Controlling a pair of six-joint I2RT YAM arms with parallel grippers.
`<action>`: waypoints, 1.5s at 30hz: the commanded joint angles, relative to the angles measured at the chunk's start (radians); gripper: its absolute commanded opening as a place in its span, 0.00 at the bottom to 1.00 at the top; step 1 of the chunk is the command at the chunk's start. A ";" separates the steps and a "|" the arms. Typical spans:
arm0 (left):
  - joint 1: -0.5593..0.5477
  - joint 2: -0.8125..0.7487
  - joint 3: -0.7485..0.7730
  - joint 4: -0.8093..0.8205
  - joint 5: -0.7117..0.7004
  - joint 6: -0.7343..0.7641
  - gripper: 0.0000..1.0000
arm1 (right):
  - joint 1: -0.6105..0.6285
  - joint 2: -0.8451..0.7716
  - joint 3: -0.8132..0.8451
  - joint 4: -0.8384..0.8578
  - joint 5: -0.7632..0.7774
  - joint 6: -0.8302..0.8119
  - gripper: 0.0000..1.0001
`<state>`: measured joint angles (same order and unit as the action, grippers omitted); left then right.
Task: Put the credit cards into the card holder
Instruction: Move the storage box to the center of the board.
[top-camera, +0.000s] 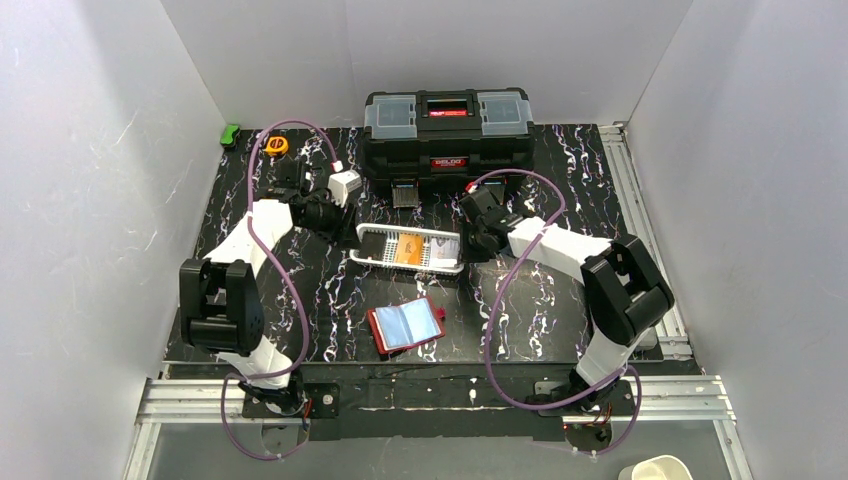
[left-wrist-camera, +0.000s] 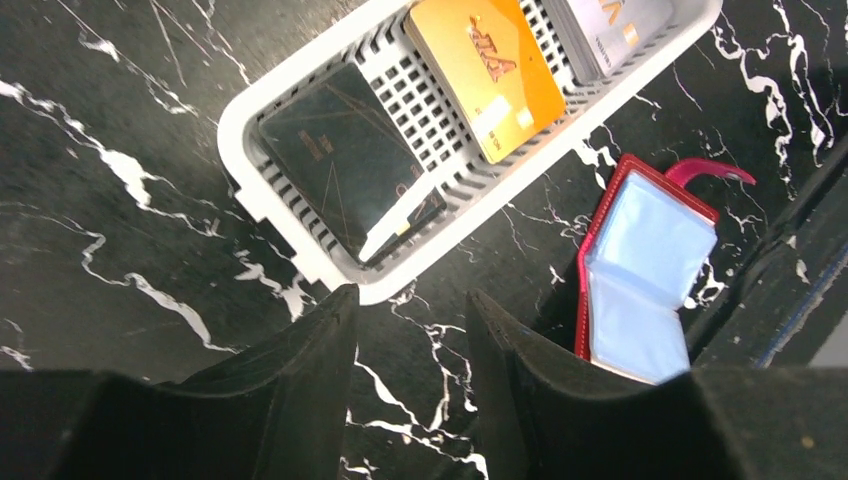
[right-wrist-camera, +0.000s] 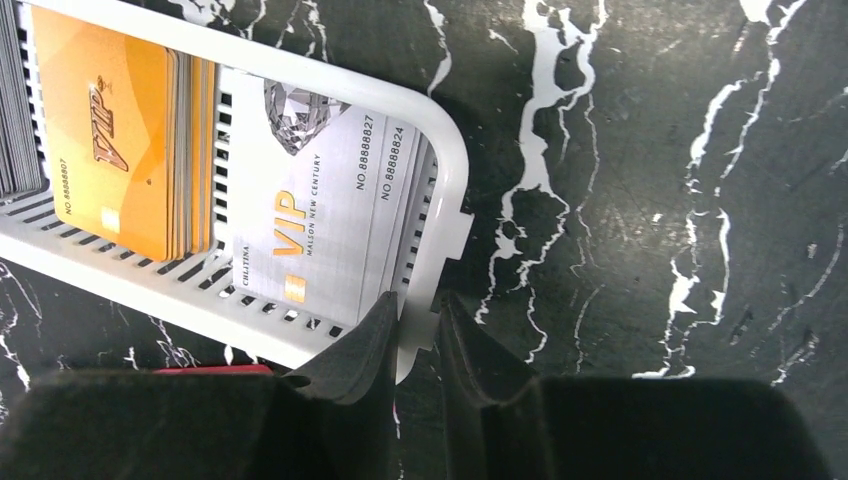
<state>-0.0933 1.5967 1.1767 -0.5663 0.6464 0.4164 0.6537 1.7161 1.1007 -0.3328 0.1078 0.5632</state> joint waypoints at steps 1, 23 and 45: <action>0.003 -0.059 -0.030 -0.029 0.031 -0.026 0.43 | -0.022 -0.028 -0.034 -0.061 0.037 -0.061 0.22; 0.003 0.081 0.097 -0.015 -0.010 0.121 0.44 | -0.058 -0.100 0.195 -0.182 0.048 -0.089 0.63; 0.016 -0.106 -0.067 0.264 0.172 0.426 0.98 | 0.049 0.203 0.463 0.105 -0.388 0.024 0.70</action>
<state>-0.0807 1.5082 1.1534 -0.4080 0.7670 0.7860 0.7025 1.8984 1.5505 -0.3401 -0.1970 0.5491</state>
